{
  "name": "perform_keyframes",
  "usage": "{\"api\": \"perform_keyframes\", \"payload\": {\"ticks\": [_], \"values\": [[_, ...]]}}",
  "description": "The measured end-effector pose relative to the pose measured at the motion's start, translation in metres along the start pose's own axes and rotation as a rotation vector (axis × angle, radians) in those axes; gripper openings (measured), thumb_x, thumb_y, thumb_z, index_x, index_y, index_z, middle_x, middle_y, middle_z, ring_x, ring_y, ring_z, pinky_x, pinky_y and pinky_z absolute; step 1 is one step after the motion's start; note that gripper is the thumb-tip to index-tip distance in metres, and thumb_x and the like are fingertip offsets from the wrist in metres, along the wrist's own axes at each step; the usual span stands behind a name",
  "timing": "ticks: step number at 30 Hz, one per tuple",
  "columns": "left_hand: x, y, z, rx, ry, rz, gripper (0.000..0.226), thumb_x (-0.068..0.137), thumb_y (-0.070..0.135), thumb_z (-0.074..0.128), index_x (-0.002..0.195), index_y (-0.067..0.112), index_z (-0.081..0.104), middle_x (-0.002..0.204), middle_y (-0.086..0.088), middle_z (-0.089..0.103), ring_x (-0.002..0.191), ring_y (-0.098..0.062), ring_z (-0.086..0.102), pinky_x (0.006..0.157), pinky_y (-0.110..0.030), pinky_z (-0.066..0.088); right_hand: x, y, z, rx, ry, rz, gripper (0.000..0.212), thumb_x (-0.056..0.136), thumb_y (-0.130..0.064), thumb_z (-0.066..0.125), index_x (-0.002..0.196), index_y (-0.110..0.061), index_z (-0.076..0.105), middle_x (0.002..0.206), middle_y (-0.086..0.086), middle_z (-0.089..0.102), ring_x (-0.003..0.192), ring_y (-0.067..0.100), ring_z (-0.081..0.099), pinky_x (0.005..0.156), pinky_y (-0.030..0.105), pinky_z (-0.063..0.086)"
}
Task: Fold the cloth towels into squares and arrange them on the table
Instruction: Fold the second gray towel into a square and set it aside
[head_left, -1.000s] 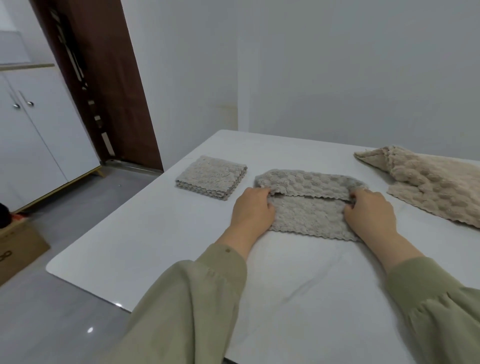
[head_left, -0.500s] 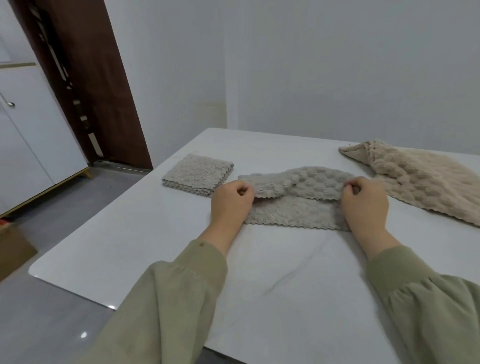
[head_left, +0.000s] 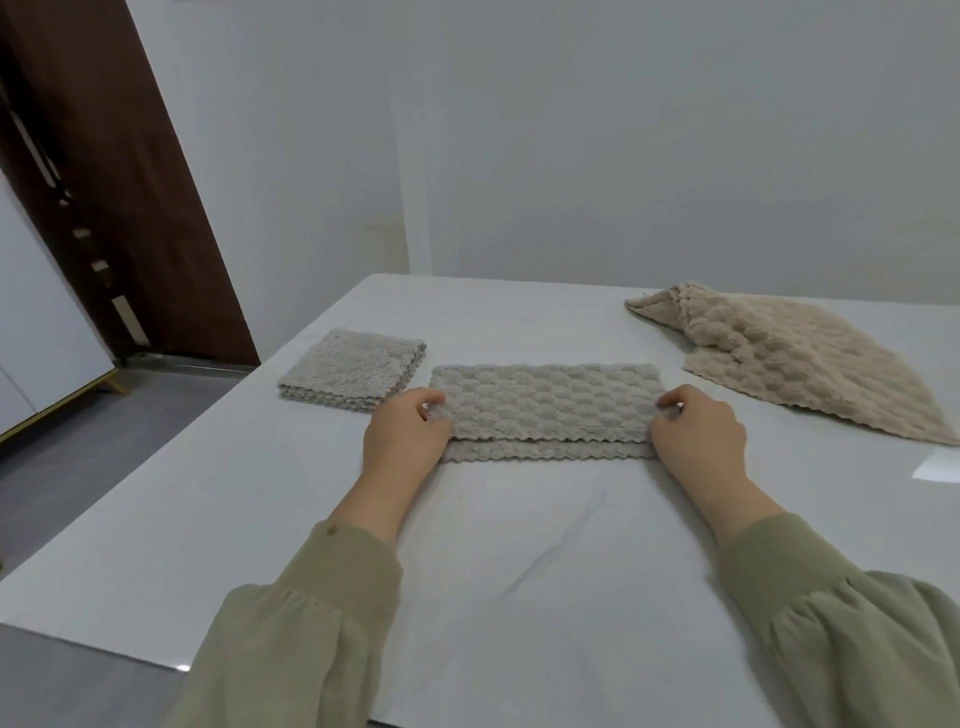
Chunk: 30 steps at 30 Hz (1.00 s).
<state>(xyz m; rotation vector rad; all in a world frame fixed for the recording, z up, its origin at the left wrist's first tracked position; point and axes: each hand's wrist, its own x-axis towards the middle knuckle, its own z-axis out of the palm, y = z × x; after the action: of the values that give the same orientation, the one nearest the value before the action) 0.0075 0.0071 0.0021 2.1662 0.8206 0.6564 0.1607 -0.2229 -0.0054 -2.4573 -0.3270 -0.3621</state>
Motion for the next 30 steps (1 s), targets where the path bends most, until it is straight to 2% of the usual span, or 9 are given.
{"api": "perform_keyframes", "payload": {"ticks": [4, 10, 15, 17, 20, 27, 30], "values": [[0.000, 0.002, 0.000, 0.009, 0.036, -0.007, 0.020, 0.085, 0.013, 0.056, 0.092, 0.025, 0.071, 0.084, 0.007, 0.062, 0.071, -0.011, 0.055, 0.069, -0.023, 0.041, 0.003, 0.001, 0.003, -0.020, 0.048, -0.044, 0.023, 0.085, -0.008, 0.047, 0.099, -0.014, 0.064, 0.094, 0.010, 0.067, 0.095, 0.034, 0.055, 0.081, 0.040, 0.041], [-0.003, 0.006, -0.004, -0.055, 0.065, 0.004, 0.023, 0.083, 0.010, 0.056, 0.092, 0.025, 0.071, 0.072, 0.016, 0.052, 0.062, -0.006, 0.049, 0.065, -0.024, 0.039, 0.003, 0.001, 0.000, 0.073, 0.194, -0.098, 0.019, 0.085, -0.007, 0.048, 0.096, -0.012, 0.062, 0.086, 0.010, 0.065, 0.092, 0.034, 0.056, 0.080, 0.041, 0.042], [-0.007, 0.007, -0.005, 0.070, 0.011, 0.010, 0.026, 0.085, 0.012, 0.055, 0.102, 0.026, 0.069, 0.077, 0.013, 0.049, 0.074, -0.011, 0.050, 0.069, -0.022, 0.038, 0.004, 0.004, 0.004, -0.137, -0.001, -0.047, 0.021, 0.086, -0.011, 0.045, 0.102, -0.013, 0.059, 0.095, 0.011, 0.065, 0.098, 0.034, 0.052, 0.082, 0.041, 0.038], [-0.009, 0.008, -0.006, 0.066, 0.008, 0.019, 0.026, 0.084, 0.012, 0.055, 0.101, 0.027, 0.069, 0.079, 0.011, 0.052, 0.075, -0.012, 0.051, 0.070, -0.022, 0.038, 0.004, 0.002, 0.003, -0.109, 0.044, -0.054, 0.021, 0.086, -0.009, 0.045, 0.100, -0.013, 0.059, 0.093, 0.012, 0.065, 0.096, 0.035, 0.052, 0.081, 0.041, 0.038], [-0.011, 0.007, -0.009, 0.034, 0.014, 0.039, 0.027, 0.082, 0.010, 0.056, 0.097, 0.028, 0.069, 0.074, 0.012, 0.054, 0.065, -0.007, 0.049, 0.067, -0.023, 0.037, 0.003, -0.001, 0.001, -0.026, 0.158, -0.095, 0.020, 0.085, -0.005, 0.045, 0.097, -0.010, 0.060, 0.090, 0.013, 0.065, 0.094, 0.036, 0.052, 0.079, 0.042, 0.039], [-0.014, 0.005, -0.011, 0.003, 0.019, 0.086, 0.027, 0.082, 0.008, 0.056, 0.098, 0.024, 0.071, 0.067, 0.014, 0.050, 0.061, -0.004, 0.046, 0.063, -0.022, 0.036, 0.002, -0.001, 0.000, -0.053, 0.152, -0.103, 0.020, 0.086, -0.006, 0.045, 0.100, -0.009, 0.059, 0.093, 0.013, 0.065, 0.097, 0.036, 0.052, 0.079, 0.041, 0.035], [-0.015, 0.004, -0.010, 0.182, -0.060, 0.082, 0.024, 0.084, 0.015, 0.057, 0.099, 0.027, 0.070, 0.086, 0.010, 0.062, 0.076, -0.009, 0.050, 0.072, -0.021, 0.038, 0.002, 0.001, 0.002, -0.252, 0.002, -0.083, 0.022, 0.084, -0.009, 0.048, 0.103, -0.010, 0.059, 0.100, 0.013, 0.062, 0.101, 0.035, 0.048, 0.082, 0.040, 0.035]]}}
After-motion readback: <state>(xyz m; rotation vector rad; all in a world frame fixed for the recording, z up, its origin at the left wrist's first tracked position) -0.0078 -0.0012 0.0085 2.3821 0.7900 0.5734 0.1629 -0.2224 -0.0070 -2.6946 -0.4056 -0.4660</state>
